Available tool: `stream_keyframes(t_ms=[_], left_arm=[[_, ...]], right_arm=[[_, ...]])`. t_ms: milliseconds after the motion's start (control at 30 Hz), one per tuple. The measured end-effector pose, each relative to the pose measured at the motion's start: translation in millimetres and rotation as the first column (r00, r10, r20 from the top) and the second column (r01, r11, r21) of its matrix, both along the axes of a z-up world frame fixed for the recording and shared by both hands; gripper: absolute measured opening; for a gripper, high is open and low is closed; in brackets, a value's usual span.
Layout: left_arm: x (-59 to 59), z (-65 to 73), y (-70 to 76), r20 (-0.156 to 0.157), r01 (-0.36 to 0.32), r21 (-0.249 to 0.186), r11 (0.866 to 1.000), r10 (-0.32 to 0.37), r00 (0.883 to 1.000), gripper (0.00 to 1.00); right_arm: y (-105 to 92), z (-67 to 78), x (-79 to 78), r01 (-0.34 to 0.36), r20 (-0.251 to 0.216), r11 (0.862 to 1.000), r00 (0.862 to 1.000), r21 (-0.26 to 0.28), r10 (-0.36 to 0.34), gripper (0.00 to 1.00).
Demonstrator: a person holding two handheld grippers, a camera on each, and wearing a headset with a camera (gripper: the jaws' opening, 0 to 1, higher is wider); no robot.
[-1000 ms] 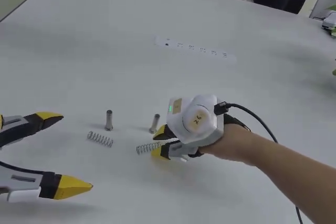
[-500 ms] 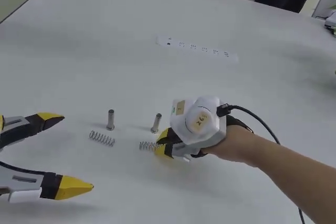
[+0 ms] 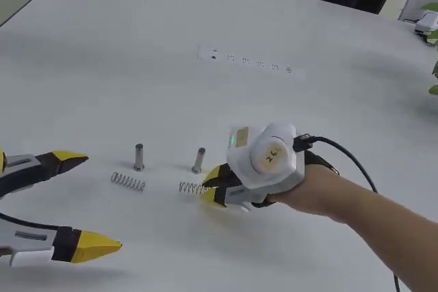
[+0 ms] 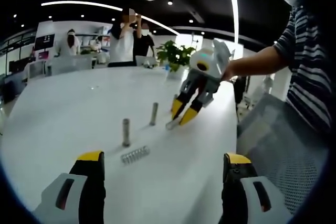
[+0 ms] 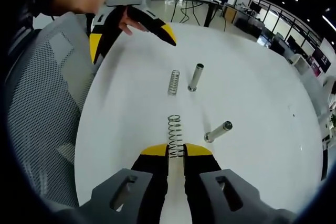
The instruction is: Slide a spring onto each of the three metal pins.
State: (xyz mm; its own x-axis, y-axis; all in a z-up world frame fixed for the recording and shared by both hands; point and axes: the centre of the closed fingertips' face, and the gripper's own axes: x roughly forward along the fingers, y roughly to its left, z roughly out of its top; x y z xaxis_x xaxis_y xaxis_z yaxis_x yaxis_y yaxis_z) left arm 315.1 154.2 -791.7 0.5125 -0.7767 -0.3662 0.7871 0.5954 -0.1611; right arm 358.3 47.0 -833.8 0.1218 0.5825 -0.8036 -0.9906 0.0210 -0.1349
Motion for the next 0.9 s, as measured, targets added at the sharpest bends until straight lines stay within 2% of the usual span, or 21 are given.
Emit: stream_keyframes(t_ms=[267,400,467,533,667,900], left_arm=[[-1.7,4.8,-14.4,-0.005,0.053,-0.014,0.998,-0.053,0.999,0.81],[-4.7,10.0,-28.0,-0.015,0.109,-0.046,0.993,-0.109,0.994,0.71],[-5.9,10.3,-36.5,-0.011,0.14,-0.034,0.99,-0.141,0.99,0.69],[-4.2,8.4,-43.6,-0.012,0.162,-0.021,0.987,-0.163,0.987,0.68],[-0.6,9.8,-58.1,-0.008,0.196,-0.03,0.98,-0.196,0.98,0.64],[6.0,13.5,-71.4,0.004,0.236,-0.031,0.971,-0.236,0.972,0.57]], right_arm=[[-6.1,14.0,-5.6,-0.027,0.04,1.0,0.999,-0.001,0.027,0.08],[-5.3,21.1,-10.2,-0.031,0.05,0.999,0.998,0.013,0.03,0.08],[-4.4,23.2,-13.9,-0.034,0.052,0.999,0.998,0.018,0.033,0.08],[-4.2,22.9,-17.2,-0.041,0.055,0.999,0.998,0.015,0.04,0.08],[-6.4,23.3,-22.3,-0.05,0.058,0.999,0.997,0.009,0.05,0.08],[-8.7,28.0,-23.9,-0.049,0.061,0.999,0.997,0.014,0.048,0.08]])
